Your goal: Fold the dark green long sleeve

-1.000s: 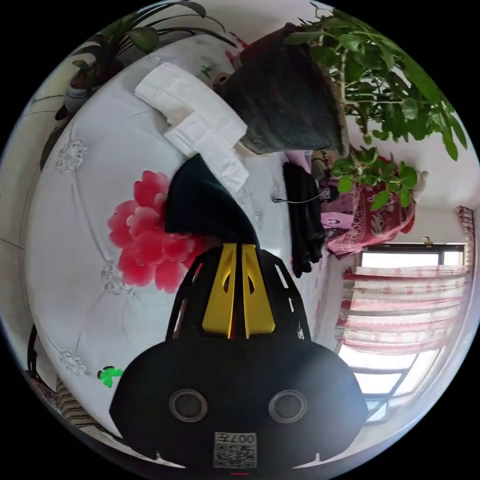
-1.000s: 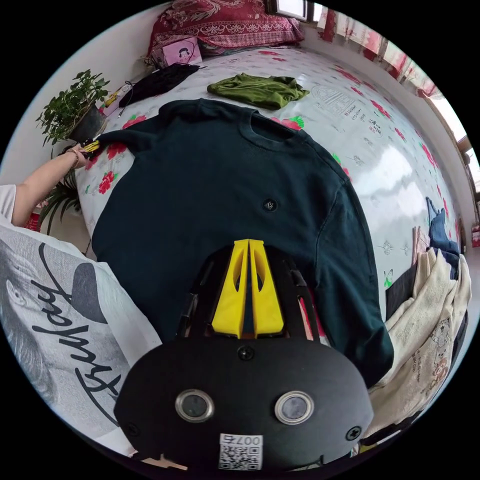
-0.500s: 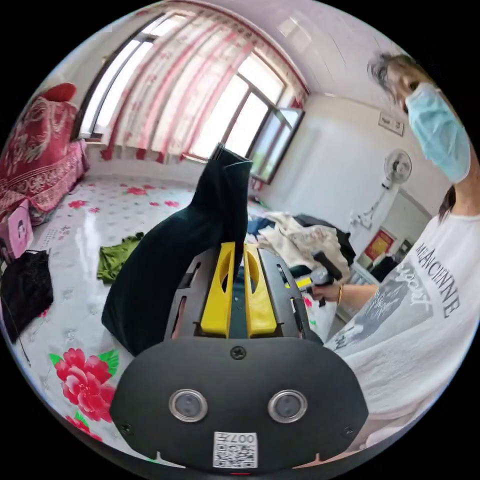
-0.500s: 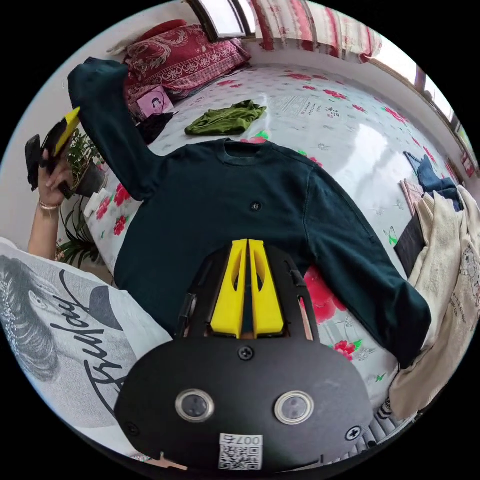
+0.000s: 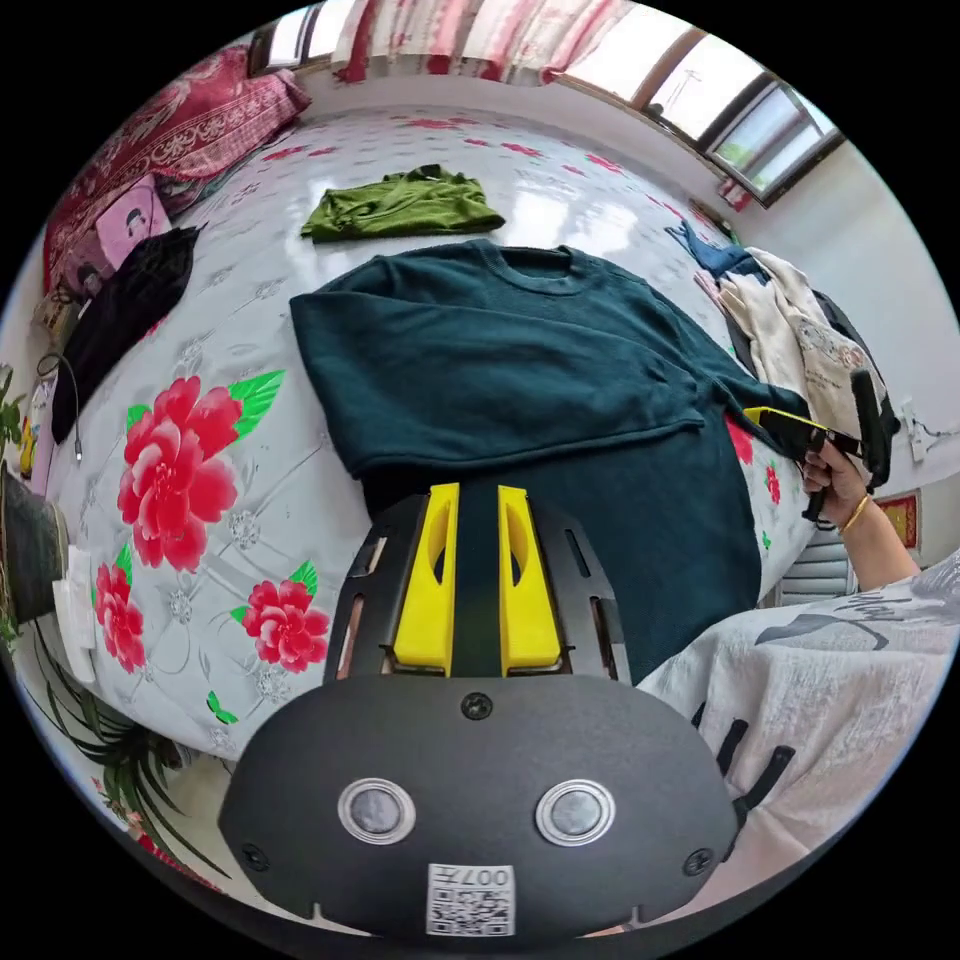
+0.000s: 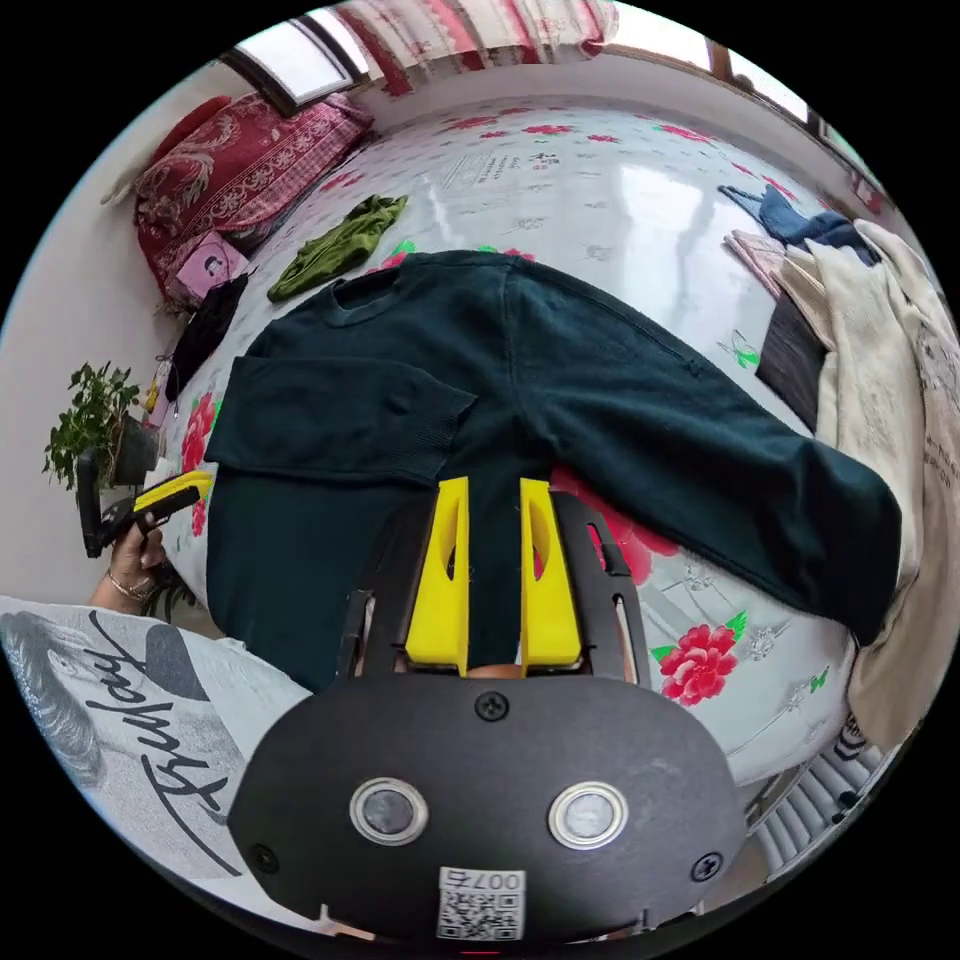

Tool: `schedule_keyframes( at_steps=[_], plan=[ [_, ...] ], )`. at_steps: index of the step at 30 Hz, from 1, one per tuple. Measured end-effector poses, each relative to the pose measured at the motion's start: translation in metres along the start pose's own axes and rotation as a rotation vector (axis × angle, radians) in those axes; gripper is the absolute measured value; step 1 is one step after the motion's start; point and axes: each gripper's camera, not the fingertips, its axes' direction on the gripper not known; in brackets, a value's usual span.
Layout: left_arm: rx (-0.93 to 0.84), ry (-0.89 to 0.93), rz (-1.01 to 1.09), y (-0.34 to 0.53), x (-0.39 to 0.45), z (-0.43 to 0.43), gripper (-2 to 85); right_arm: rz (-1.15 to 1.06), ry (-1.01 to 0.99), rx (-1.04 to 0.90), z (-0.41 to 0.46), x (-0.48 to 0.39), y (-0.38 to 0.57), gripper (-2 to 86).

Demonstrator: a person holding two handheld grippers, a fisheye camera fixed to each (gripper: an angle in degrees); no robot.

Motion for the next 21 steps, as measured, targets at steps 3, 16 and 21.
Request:
schedule_keyframes(
  at_steps=[3,16,21],
  plan=[
    [-0.042,0.024,-0.09,0.016,-0.003,0.011,6.4,0.388,-0.034,0.175,-0.035,0.096,0.035,7.5],
    [-0.068,0.075,-0.236,0.026,0.033,0.019,5.8,1.2,-0.583,0.86,-0.008,0.295,0.216,5.2],
    [-0.011,0.088,-0.331,0.041,0.029,0.009,5.3,1.059,-0.621,0.881,-0.031,0.266,0.182,0.2]
  ],
)
